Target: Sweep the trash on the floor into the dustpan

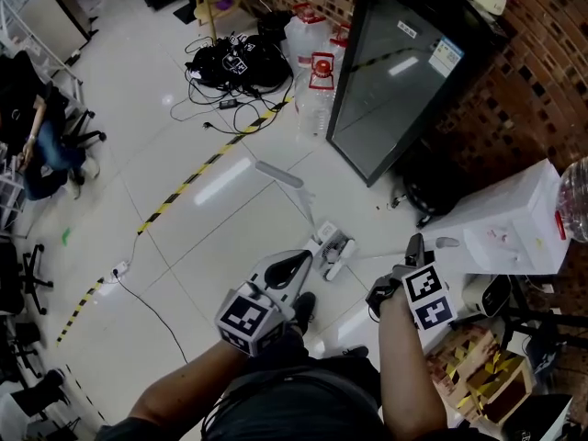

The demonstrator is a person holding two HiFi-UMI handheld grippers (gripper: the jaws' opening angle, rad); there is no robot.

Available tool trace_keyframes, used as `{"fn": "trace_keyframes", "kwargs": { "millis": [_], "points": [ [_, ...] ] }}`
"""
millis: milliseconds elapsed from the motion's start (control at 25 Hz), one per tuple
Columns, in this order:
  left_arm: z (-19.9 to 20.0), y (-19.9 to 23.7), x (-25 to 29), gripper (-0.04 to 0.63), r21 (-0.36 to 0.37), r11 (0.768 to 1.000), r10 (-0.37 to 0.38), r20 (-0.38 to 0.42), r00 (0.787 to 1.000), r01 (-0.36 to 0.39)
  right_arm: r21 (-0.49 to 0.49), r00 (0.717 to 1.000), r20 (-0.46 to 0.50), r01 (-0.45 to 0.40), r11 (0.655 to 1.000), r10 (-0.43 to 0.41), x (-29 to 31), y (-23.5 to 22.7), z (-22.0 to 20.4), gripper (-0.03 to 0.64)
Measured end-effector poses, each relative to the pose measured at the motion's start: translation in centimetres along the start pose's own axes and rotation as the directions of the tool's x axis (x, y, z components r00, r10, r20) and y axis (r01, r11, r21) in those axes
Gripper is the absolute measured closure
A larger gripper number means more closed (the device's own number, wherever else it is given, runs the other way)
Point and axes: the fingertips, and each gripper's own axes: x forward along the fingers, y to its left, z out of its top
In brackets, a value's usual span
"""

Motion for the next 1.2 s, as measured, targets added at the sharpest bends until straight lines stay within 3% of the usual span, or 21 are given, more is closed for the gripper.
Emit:
{"fn": "trace_keyframes", "kwargs": {
  "millis": [400,640,880,1040,1200],
  "points": [
    [0.1,-4.2,1.4,0.592,0.011,0.998,-0.069,-0.009,0.998,0.069,0.018,0.998,-0.063,-0.018,1.000,0.020,-6.8,-5.9,0.3,0.469],
    [0.2,-7.8,2.3,0.593,0.023,0.992,-0.119,-0.029,0.992,0.120,0.026,0.999,-0.030,-0.016,1.000,0.016,-10.3,-9.4,3.1,0.472],
    [1.3,-11.7,4.1,0.592,0.054,0.986,-0.156,-0.021,0.988,0.157,0.011,0.998,0.050,-0.047,0.999,0.047,-13.3,-11.3,7.6,0.476],
    [4.0,-16.8,3.6,0.594,0.097,0.976,-0.202,0.040,0.979,0.197,-0.119,0.979,0.161,-0.109,0.987,0.127,-18.9,-11.3,12.5,0.483],
    [7.2,-23.2,3.3,0.594,0.144,0.952,-0.283,0.080,0.956,0.270,-0.204,0.945,0.265,-0.139,0.969,0.191,-24.5,-11.6,17.7,0.490]
  ]
}}
